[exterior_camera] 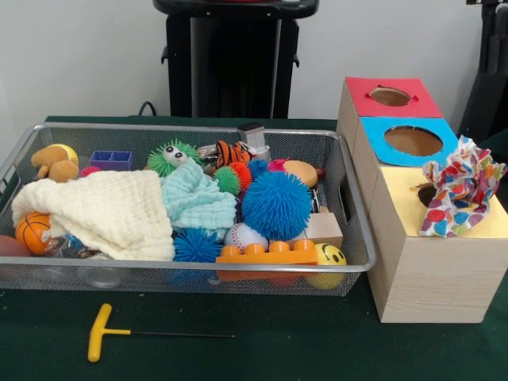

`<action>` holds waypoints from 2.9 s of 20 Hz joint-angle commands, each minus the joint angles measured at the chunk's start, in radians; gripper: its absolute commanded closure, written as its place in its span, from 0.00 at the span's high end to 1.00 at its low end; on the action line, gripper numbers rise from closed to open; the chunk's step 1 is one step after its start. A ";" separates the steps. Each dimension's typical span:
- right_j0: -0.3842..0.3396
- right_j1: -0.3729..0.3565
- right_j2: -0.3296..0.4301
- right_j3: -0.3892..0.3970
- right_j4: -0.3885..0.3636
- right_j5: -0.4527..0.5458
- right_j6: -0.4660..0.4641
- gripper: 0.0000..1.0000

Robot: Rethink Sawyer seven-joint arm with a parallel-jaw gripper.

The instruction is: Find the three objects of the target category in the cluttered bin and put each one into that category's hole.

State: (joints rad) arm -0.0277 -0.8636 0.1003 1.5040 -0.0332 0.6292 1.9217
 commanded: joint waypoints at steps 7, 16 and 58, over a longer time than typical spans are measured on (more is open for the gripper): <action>-0.048 0.105 0.032 0.135 -0.076 -0.084 0.035 0.00; -0.056 0.138 0.047 0.133 -0.071 -0.108 0.038 0.00; 0.031 0.262 0.017 0.018 -0.038 -0.146 0.121 0.00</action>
State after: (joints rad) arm 0.0001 -0.6393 0.1008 1.5263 -0.0661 0.5258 1.9217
